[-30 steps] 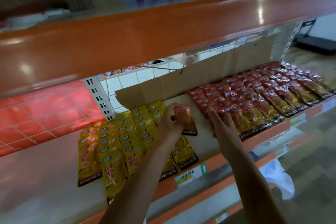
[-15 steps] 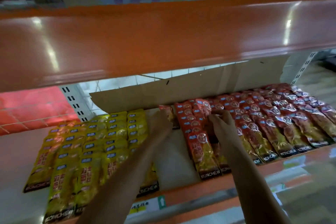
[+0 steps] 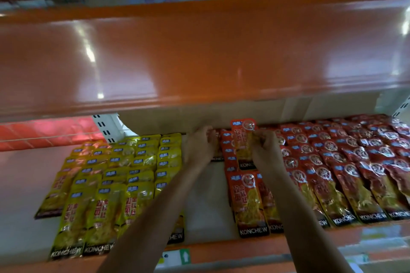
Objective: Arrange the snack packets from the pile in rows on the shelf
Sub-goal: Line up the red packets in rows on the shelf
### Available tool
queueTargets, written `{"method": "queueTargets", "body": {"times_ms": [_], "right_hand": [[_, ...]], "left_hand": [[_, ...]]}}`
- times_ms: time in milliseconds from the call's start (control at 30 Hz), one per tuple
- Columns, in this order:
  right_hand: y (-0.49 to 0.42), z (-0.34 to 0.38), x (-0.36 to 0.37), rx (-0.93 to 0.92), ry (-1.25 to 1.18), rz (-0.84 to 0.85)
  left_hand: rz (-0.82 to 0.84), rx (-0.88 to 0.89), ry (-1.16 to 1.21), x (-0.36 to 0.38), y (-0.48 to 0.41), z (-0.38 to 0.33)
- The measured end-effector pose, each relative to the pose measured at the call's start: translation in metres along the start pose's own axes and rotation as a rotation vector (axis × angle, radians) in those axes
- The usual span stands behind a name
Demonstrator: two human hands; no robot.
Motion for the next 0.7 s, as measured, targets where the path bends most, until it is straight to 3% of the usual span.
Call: {"method": "queueTargets", "body": {"times_ms": [133,200,400,700], "right_hand": [[-0.010,0.000,0.024,-0.041,0.101,0.062],[-0.011,0.000,0.033,-0.038,0.152,0.110],[-0.009,-0.006,0.035,-0.021,0.270,0.202],[-0.008,-0.013,0.033,-0.052,0.476,0.272]], "left_hand": [[0.247,-0.207,0.544,-0.011,0.006,-0.015],[0.264,-0.246,0.635,-0.011,0.009,-0.016],[0.093,-0.334,0.279,-0.019,0.006,0.005],[0.216,-0.195,0.105,-0.009,0.011,0.001]]}}
Point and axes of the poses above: each hand's wrist, its own y-axis away from the middle knuckle, its own x-axis out of the palm, z = x × y, the point moved 1 cm from there along -y, towards the middle knuckle, and after that the axes turned 12 degrees about -y, right-handed, at the moved point
